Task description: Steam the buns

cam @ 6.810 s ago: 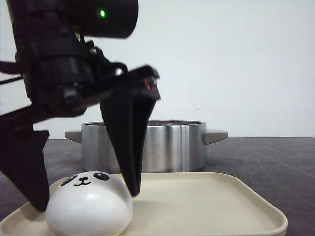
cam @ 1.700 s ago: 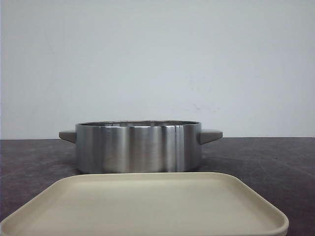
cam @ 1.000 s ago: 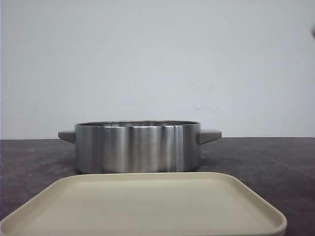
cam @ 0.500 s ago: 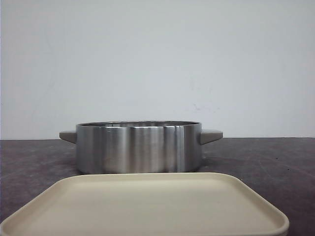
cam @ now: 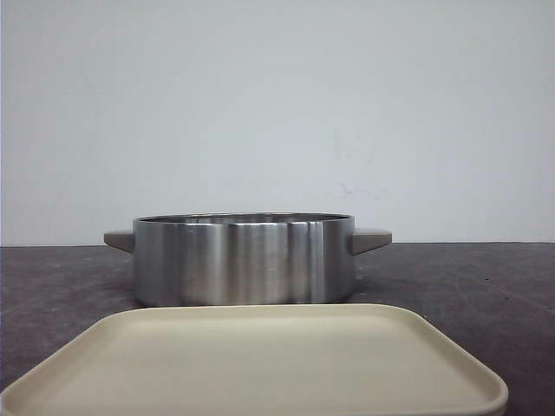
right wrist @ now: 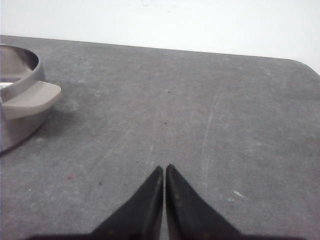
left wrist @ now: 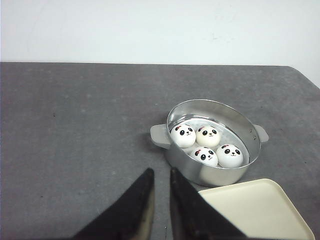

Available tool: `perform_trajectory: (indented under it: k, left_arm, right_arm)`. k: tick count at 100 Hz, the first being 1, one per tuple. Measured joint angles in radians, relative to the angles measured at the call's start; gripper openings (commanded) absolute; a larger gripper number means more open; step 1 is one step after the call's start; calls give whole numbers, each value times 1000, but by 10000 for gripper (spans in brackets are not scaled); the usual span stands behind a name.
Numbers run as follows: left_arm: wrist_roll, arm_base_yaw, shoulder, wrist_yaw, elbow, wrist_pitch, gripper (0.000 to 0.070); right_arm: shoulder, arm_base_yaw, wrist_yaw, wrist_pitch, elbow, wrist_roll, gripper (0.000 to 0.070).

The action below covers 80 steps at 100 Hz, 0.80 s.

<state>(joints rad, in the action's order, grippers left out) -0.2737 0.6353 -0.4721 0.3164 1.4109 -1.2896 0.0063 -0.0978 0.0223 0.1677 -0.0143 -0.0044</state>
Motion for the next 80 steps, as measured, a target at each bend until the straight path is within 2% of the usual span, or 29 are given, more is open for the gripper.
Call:
perform_trajectory:
  k: [52, 60, 70, 80]
  left_arm:
    - [1, 0, 0, 0, 0, 0, 15]
    - [28, -14, 2, -2, -2, 10, 16]
    - [90, -66, 43, -10, -80, 127, 17]
    - [188, -145, 139, -76, -272, 356, 17]
  right_arm:
    - [0, 0, 0, 0, 0, 0, 0]
    - [0, 0, 0, 0, 0, 0, 0]
    - [0, 0, 0, 0, 0, 0, 0]
    - [0, 0, 0, 0, 0, 0, 0]
